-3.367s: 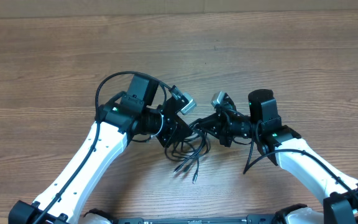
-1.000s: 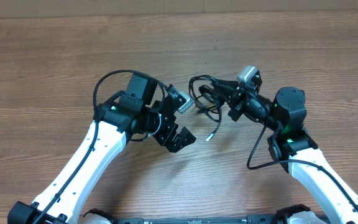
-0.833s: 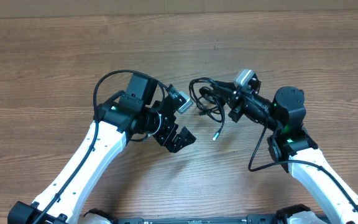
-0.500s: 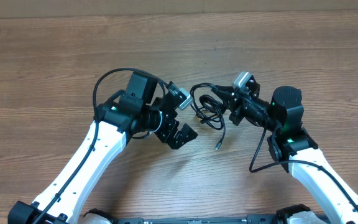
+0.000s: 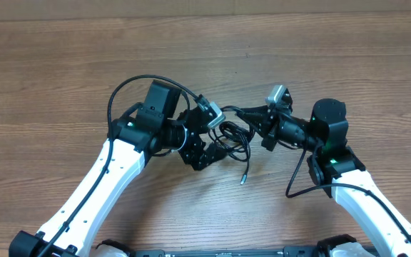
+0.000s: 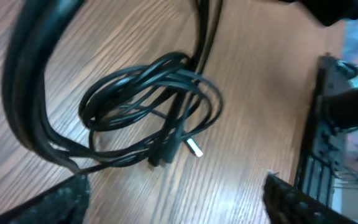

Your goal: Untangle cables

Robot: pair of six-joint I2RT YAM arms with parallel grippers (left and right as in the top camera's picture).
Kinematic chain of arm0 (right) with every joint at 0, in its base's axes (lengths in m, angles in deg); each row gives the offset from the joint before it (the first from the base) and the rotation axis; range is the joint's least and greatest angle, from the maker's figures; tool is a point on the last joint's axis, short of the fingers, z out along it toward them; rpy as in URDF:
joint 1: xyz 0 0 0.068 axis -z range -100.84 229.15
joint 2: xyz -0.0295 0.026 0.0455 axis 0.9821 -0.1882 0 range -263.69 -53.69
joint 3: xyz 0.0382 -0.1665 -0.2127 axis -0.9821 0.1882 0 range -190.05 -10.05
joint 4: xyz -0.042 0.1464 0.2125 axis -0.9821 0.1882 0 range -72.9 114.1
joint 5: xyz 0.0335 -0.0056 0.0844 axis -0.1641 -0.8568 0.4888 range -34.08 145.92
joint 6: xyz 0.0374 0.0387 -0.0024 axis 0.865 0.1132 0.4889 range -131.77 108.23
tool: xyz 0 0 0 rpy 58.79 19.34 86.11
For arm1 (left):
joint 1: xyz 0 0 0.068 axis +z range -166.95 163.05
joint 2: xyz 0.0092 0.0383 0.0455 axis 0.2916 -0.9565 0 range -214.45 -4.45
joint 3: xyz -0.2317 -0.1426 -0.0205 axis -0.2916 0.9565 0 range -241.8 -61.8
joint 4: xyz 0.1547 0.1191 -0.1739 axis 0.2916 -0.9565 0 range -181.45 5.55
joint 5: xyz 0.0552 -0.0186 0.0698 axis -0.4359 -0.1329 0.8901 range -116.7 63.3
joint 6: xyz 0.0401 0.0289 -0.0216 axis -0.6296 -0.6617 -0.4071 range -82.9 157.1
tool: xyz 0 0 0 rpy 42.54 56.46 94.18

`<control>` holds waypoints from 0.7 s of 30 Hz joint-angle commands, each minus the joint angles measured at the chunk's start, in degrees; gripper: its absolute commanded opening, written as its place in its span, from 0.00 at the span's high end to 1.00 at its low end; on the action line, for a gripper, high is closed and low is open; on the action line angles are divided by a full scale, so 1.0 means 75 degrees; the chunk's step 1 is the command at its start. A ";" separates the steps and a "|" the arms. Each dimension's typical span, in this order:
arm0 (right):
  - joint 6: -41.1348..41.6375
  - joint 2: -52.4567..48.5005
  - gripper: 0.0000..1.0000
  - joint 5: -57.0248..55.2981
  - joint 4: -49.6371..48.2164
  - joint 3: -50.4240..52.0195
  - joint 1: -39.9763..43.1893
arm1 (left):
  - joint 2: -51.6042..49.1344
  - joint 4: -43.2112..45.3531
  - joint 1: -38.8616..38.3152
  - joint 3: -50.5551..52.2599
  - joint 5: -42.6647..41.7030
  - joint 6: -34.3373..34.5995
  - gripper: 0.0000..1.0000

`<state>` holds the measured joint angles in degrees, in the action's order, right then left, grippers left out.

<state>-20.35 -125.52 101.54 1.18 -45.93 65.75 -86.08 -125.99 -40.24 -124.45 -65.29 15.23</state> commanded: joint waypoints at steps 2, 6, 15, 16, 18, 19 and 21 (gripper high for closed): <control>0.0140 0.0149 0.96 0.0280 0.0224 -0.0131 0.0297 | 0.0510 0.0023 0.0490 0.0082 -0.1014 -0.0723 0.04; -0.0105 0.0149 0.96 0.1247 0.0254 -0.0131 0.0527 | 0.0938 0.0020 0.1215 0.0082 -0.1483 -0.0723 0.02; -0.1422 0.0149 0.96 0.4672 -0.0242 -0.0131 0.0627 | 0.1285 -0.0184 0.2751 0.0082 -0.2521 -0.0866 0.00; -0.1445 0.0149 0.96 0.5077 -0.0460 -0.0131 0.0627 | 0.1285 -0.0239 0.2769 0.0082 -0.2521 -0.0868 0.00; -0.1445 0.0149 0.96 0.5747 -0.0901 -0.0131 0.0627 | 0.1285 -0.0294 0.2763 0.0082 -0.2532 -0.0883 0.01; -0.1393 0.0149 0.96 0.5907 -0.1078 -0.0131 0.0627 | 0.1285 -0.0338 0.2751 0.0082 -0.2614 -0.0982 0.01; -0.1209 0.0149 0.96 0.5904 -0.1314 -0.0134 0.0618 | 0.1285 -0.0525 0.2745 0.0082 -0.2906 -0.1349 0.00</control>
<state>-29.44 -125.52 138.31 -7.47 -45.93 70.16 -76.83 -129.12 -19.59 -124.16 -82.75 8.94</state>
